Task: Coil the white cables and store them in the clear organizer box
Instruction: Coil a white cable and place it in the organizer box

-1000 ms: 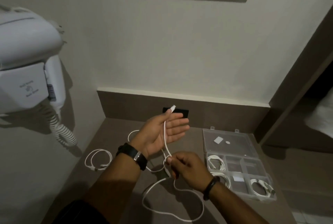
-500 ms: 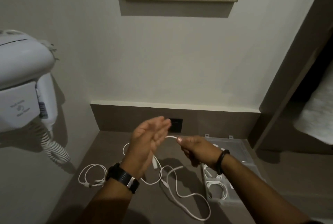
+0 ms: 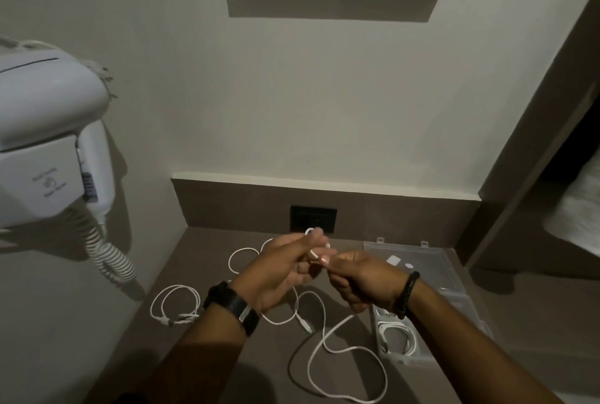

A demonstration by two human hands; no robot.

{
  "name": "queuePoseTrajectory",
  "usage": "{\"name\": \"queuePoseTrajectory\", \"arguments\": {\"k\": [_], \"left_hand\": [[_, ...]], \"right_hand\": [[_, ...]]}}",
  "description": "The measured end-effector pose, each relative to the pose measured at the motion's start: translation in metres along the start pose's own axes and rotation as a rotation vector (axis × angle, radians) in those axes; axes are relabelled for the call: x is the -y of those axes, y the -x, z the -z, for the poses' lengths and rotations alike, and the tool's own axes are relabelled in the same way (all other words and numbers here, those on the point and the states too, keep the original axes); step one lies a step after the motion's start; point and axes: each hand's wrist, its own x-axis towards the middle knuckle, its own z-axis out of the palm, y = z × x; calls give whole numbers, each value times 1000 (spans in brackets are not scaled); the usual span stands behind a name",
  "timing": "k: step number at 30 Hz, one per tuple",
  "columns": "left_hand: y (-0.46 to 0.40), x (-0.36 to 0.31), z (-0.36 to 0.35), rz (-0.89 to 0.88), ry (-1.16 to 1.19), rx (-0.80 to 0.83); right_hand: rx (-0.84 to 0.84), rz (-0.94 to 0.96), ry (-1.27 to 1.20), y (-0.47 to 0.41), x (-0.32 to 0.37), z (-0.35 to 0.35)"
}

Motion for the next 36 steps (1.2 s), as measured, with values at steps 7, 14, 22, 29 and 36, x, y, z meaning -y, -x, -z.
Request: {"name": "queuePoseTrajectory", "arguments": {"k": [7,14,22,29,36], "left_hand": [[-6,-36,-8,-86,388,-36],[3,-9,-34,27,131,-79],[-8,-11,-38,-159,183,-369],[11,-53,-16,-136,425,-37],[20,-28,-33,55,-101,41]], "right_hand": [[87,-17,-9,-3,-29,-6],[-294,-39,305,-17,26,59],[-76,162,365,-5,73,3],[64,-20,297,-9,7,-9],[-288,-139,699,-25,64,60]]}}
